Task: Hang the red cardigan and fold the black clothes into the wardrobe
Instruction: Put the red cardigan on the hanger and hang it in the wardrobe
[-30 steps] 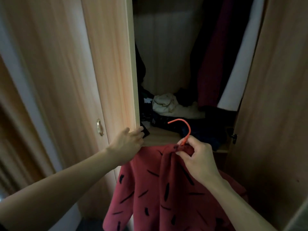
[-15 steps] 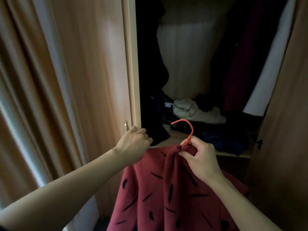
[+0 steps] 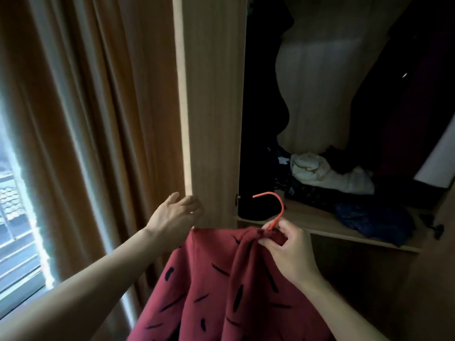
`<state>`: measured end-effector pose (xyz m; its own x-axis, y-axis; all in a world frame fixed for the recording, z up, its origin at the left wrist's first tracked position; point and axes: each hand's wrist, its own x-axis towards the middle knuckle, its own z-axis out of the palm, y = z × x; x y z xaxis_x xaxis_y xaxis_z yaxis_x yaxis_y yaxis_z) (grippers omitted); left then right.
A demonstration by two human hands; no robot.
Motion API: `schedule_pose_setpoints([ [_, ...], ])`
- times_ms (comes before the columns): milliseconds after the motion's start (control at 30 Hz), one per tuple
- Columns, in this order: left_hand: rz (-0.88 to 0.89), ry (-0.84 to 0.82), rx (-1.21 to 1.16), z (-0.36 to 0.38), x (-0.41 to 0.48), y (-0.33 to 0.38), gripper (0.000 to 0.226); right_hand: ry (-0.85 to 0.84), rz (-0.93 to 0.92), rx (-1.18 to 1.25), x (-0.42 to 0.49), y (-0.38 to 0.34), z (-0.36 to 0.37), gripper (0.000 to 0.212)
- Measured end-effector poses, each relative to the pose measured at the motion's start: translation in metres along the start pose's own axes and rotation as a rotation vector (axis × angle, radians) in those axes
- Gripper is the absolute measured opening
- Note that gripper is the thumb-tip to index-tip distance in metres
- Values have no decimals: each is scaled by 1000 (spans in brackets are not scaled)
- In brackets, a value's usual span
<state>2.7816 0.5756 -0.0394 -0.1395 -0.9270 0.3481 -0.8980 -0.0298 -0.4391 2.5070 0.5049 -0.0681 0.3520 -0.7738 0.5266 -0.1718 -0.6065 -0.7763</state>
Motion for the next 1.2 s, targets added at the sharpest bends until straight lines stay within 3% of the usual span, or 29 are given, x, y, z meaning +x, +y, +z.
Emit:
schedule_pose_setpoints([
  [100,79,-2,27,0,1,16,55,-25,-12,28,6,-10,13,24],
  [200,33,17,-12,1,6,22,77,-26,-23,34,11,-17,13,23],
  [333,-90,-15,-98,2,2,11,48,-7,-41,12,16,-21,5,23],
  [500,-100,-50,-154,1,7,25,31,-4,-57,-29,18,-25,1,20],
  [600,-222,-42,-299,-12,14,41,29,15,-86,-64,19,-27,-5,21],
  [767,-92,114,-728,-34,27,67,38,29,-87,-114,22,-29,-19,22],
  [967,-9,304,-972,-40,40,96,47,49,-54,-89,25,-33,-46,22],
  [1067,-53,468,-1037,-41,46,112,43,57,-93,-67,27,-39,-59,23],
  [1200,-176,715,-1035,-53,65,133,20,64,-152,-45,33,-45,-73,23],
])
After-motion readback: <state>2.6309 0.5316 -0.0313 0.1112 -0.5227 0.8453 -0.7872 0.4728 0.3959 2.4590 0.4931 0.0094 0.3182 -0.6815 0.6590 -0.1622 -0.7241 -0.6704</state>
